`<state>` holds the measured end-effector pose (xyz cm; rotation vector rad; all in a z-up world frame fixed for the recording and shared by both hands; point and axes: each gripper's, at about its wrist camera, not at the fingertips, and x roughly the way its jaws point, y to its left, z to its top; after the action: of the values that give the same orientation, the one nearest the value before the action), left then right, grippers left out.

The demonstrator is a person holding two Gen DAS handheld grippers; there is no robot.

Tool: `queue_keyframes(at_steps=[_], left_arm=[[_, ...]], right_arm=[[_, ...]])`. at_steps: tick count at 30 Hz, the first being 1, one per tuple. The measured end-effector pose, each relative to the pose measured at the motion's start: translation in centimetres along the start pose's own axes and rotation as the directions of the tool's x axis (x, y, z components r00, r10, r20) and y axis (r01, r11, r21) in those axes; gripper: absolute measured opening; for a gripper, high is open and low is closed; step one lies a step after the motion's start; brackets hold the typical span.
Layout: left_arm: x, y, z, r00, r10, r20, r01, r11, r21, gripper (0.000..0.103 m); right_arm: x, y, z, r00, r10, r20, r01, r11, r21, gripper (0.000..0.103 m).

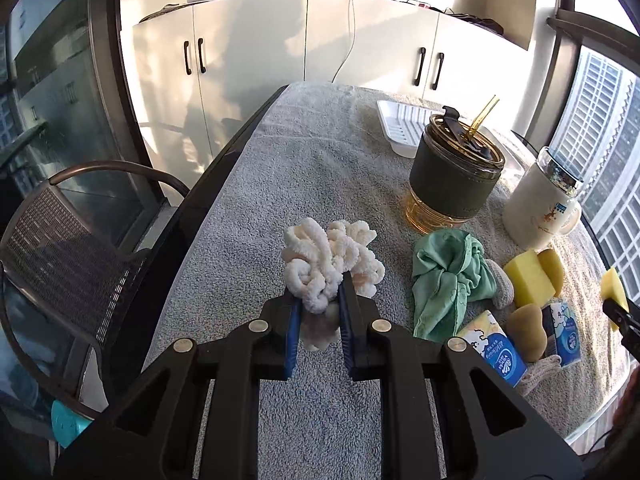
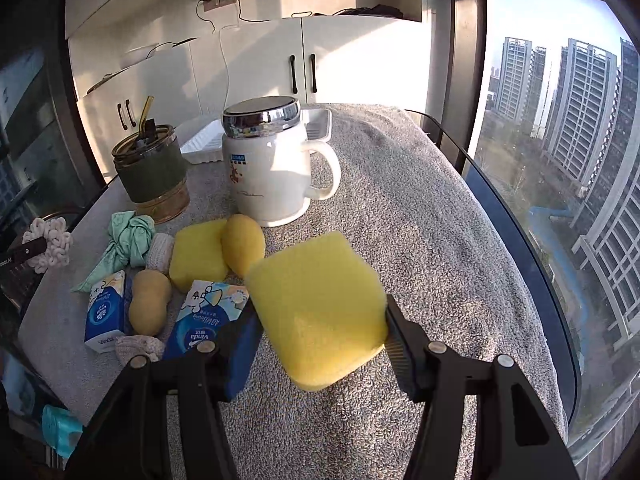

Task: Organize soft objects
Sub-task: 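Carry the loofah and yellow sponge with both grippers over the white tray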

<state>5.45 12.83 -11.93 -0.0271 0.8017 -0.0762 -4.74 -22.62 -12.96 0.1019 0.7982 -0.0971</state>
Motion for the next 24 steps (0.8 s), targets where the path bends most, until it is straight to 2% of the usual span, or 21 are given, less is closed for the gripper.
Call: queue_keyframes(at_steps=[11, 19, 24], left_arm=[[3.5, 1.3, 4.2, 0.998, 0.049, 0.036, -0.048, 0.999, -0.005, 0.016], [6.9, 1.1, 7.8, 0.995, 0.047, 0.089, -0.052, 0.997, 0.056, 0.016], [9.6, 0.6, 11.2, 0.990, 0.035, 0.139, -0.054, 0.989, 0.138, 0.016]], right_arm=[[3.5, -6.0, 4.7, 0.989, -0.147, 0.014, 0.147, 0.988, 0.049, 0.060], [6.7, -8.2, 8.4, 0.987, -0.158, 0.024, 0.157, 0.987, 0.033, 0.060], [9.4, -9.4, 10.9, 0.987, -0.159, 0.018, 0.159, 0.987, 0.025, 0.060]])
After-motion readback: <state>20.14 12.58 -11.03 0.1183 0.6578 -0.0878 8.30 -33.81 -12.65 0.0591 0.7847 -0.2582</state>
